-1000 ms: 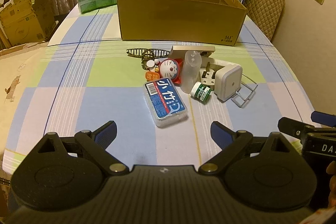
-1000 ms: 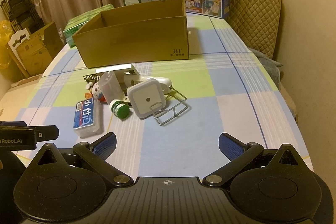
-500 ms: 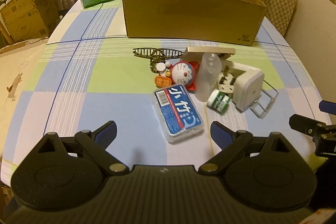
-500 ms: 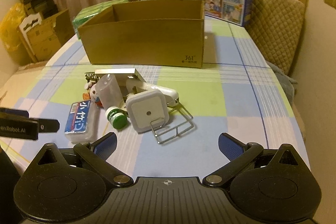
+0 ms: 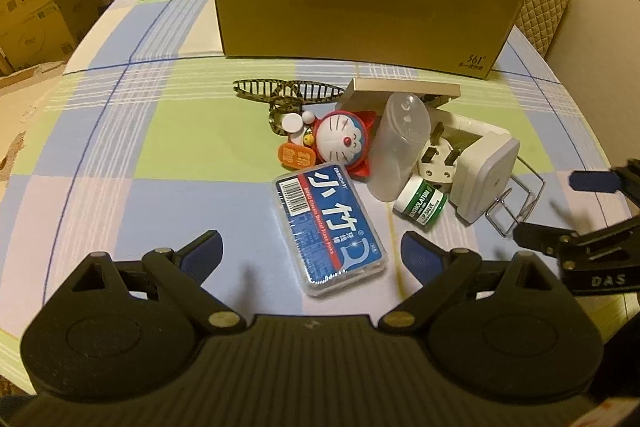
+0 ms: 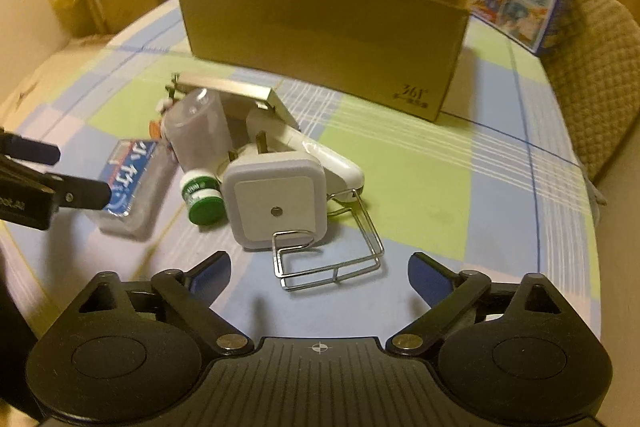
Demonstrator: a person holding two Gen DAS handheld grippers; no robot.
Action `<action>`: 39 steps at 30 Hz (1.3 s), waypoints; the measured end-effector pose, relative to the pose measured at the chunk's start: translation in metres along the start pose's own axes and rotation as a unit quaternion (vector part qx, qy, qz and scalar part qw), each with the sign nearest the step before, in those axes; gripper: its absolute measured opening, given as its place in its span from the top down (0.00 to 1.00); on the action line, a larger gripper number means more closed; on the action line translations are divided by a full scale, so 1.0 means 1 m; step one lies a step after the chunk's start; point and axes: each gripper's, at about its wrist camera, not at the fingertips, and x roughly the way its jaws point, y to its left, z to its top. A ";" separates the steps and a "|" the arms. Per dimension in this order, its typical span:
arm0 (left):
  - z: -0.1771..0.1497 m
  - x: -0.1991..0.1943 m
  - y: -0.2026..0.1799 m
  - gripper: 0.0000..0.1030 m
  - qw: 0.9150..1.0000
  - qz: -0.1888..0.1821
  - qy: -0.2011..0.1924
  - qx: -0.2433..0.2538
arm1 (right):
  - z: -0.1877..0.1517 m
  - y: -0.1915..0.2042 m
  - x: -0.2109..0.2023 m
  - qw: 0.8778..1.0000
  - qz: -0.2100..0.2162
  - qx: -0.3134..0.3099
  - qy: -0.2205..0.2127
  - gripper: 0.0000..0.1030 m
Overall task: Organize rigid objects
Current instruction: 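Grasp the blue-white floss box with the left tool while the right tool grasps the wire stand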
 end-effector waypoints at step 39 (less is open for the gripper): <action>0.009 0.045 -0.004 0.43 0.999 -0.011 0.028 0.013 | -0.021 -0.015 0.004 0.993 -0.065 0.102 -0.005 0.37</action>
